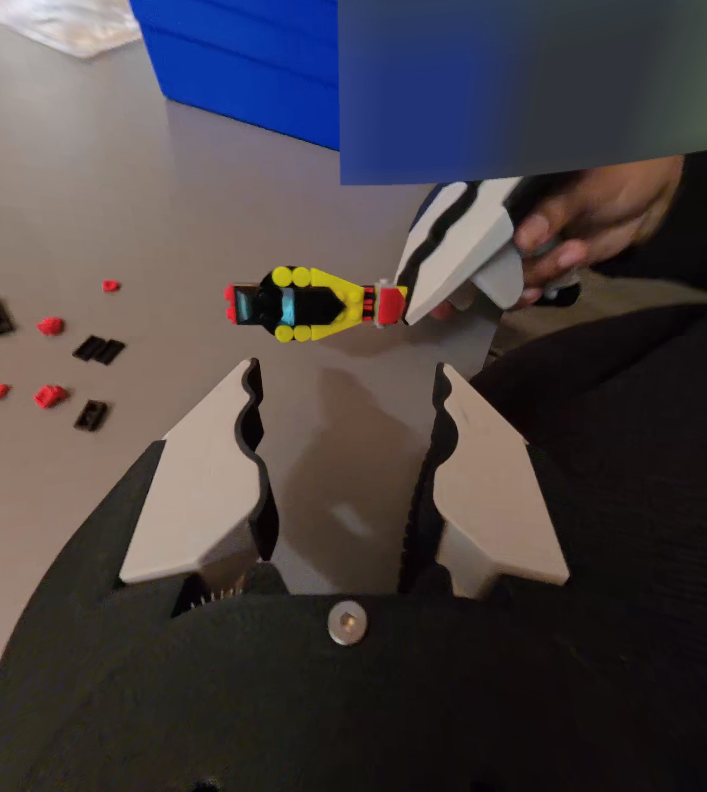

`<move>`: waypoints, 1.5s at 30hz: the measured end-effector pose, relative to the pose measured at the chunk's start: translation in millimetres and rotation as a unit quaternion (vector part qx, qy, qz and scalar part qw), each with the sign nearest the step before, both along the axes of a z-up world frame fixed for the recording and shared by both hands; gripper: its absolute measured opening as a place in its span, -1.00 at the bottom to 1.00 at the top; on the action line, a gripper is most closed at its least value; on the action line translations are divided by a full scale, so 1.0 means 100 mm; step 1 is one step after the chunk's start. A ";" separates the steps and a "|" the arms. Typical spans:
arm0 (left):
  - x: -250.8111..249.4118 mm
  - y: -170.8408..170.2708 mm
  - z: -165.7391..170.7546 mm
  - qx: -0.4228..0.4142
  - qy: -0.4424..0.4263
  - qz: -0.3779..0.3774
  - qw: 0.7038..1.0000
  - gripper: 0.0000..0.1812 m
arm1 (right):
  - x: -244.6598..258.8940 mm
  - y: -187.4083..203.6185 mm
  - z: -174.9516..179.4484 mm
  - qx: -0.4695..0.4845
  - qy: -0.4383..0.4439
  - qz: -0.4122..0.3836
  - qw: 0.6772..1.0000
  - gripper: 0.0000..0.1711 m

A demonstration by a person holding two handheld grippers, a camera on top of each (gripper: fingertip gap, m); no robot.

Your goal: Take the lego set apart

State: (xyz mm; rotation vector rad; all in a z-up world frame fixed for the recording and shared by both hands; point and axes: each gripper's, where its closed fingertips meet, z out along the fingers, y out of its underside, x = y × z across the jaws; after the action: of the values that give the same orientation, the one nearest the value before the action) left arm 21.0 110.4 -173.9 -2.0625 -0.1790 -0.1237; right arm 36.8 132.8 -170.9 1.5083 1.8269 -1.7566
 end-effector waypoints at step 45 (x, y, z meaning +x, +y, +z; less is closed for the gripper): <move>0.35 -0.02 0.32 0.084 -0.412 -0.098 0.902 -0.68 | -0.06 -0.23 0.53 -0.029 0.136 0.004 0.990 -0.55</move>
State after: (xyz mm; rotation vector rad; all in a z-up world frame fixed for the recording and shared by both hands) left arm 56.3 108.0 -141.8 -1.7342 -0.4572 -1.1022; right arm 31.3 109.6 -117.7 1.2905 1.8778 -2.0783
